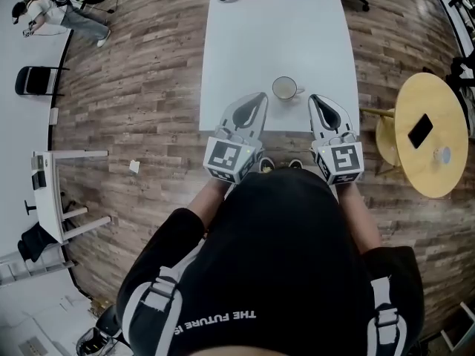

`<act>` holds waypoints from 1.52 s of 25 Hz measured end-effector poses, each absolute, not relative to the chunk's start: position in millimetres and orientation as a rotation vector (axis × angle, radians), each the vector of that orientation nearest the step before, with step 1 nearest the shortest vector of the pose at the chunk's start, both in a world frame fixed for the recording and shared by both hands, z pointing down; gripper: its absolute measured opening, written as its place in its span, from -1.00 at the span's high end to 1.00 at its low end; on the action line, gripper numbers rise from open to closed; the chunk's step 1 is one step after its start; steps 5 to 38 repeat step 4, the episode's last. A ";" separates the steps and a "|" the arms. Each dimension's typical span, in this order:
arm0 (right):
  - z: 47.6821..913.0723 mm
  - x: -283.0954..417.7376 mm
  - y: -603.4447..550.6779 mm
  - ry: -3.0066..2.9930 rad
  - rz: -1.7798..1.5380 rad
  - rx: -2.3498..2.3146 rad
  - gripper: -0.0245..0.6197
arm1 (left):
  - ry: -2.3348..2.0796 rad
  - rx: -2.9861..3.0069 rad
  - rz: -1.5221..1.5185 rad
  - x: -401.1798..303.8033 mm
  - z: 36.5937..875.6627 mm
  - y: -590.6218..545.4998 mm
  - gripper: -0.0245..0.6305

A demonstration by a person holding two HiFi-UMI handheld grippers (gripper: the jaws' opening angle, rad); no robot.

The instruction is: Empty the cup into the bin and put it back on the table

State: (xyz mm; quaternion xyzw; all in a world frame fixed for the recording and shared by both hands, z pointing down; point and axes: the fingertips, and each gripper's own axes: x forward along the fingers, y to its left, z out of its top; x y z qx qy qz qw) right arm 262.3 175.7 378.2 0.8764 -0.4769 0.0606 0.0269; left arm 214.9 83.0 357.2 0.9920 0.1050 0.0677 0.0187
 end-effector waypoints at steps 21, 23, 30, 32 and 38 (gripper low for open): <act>379.3 260.4 177.4 -1.477 0.169 2.709 0.88 | 0.338 3.080 0.211 213.2 356.4 85.6 0.86; 379.3 260.4 177.4 -1.477 0.169 2.709 0.88 | 0.338 3.080 0.211 213.2 356.4 85.6 0.86; 379.3 260.4 177.4 -1.477 0.169 2.709 0.88 | 0.338 3.080 0.211 213.2 356.4 85.6 0.86; 379.3 260.4 177.4 -1.477 0.169 2.709 0.88 | 0.338 3.080 0.211 213.2 356.4 85.6 0.86; 379.3 260.4 177.4 -1.477 0.169 2.709 0.88 | 0.338 3.080 0.211 213.2 356.4 85.6 0.86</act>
